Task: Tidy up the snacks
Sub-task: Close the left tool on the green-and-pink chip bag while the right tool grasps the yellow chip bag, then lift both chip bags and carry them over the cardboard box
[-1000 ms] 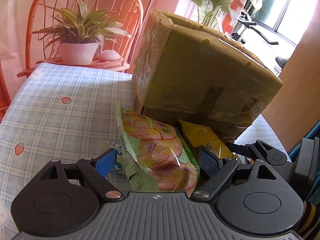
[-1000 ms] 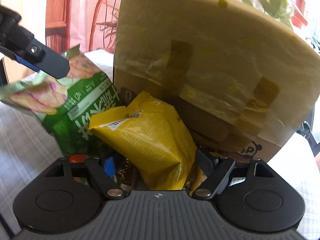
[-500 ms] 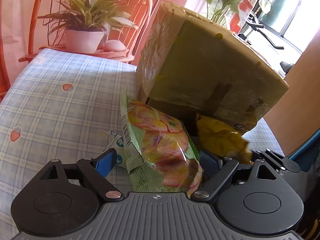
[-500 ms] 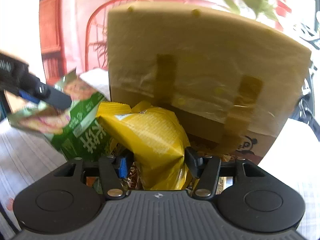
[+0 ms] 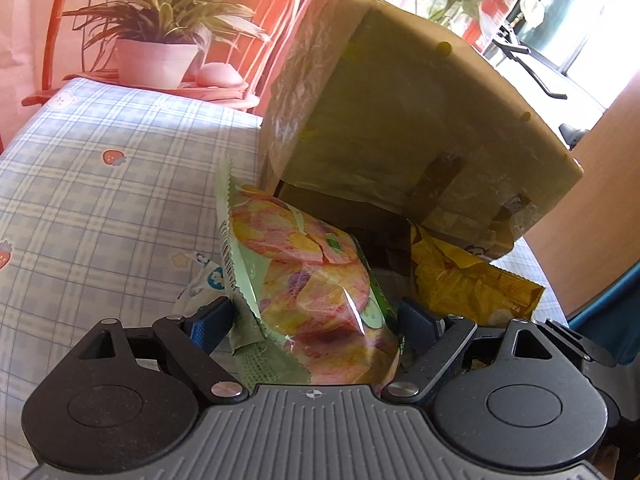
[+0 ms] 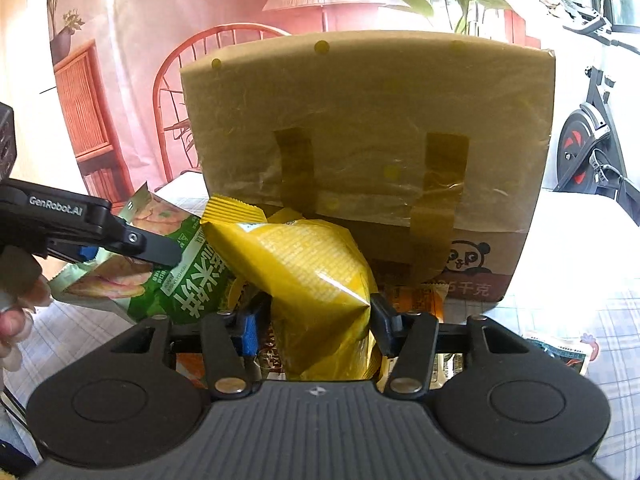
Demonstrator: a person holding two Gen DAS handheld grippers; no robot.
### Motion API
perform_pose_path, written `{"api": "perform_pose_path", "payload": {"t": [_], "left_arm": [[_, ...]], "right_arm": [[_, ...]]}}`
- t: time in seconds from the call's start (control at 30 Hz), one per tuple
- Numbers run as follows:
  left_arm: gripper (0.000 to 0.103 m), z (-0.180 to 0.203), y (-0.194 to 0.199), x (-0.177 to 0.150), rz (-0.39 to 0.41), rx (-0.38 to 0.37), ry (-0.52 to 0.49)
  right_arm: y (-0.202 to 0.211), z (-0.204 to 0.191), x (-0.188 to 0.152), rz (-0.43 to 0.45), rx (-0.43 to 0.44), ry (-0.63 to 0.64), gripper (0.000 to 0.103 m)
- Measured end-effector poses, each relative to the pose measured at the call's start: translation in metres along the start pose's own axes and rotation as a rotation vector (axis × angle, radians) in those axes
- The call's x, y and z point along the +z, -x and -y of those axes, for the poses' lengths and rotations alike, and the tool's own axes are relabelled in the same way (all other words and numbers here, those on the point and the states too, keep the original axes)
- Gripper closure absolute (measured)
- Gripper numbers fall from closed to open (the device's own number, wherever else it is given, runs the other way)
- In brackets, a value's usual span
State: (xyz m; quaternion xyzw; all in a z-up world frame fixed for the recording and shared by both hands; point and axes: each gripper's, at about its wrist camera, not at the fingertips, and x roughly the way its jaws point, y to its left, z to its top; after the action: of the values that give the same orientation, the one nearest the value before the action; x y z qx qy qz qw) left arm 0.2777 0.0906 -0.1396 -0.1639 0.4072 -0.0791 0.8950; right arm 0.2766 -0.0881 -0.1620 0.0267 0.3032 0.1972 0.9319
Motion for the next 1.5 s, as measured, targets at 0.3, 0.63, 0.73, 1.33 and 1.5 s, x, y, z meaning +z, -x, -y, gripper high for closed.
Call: {"api": "perform_pose_path", "payload": {"t": [0.3, 0.63, 0.73, 1.33, 1.5], "left_arm": [[0.023, -0.005, 0.000, -0.001, -0.008, 0.001, -0.022], [0.042, -0.002, 0.003, -0.004, 0.022, 0.011, -0.065], [0.043, -0.003, 0.008, -0.005, 0.031, -0.013, -0.055], [0.043, 0.024, 0.070, 0.009, 0.186, -0.062, -0.131], [0.043, 0.036, 0.088, 0.020, 0.242, -0.090, -0.149]], "right_arm": [[-0.001, 0.004, 0.000, -0.007, 0.004, -0.028, 0.048], [0.002, 0.004, 0.000, -0.001, 0.007, -0.029, 0.048], [0.005, 0.003, 0.000, 0.010, 0.016, -0.031, 0.048], [0.045, 0.004, 0.022, 0.151, 0.037, -0.045, 0.048], [0.060, 0.006, 0.036, 0.203, 0.034, -0.041, 0.048]]}}
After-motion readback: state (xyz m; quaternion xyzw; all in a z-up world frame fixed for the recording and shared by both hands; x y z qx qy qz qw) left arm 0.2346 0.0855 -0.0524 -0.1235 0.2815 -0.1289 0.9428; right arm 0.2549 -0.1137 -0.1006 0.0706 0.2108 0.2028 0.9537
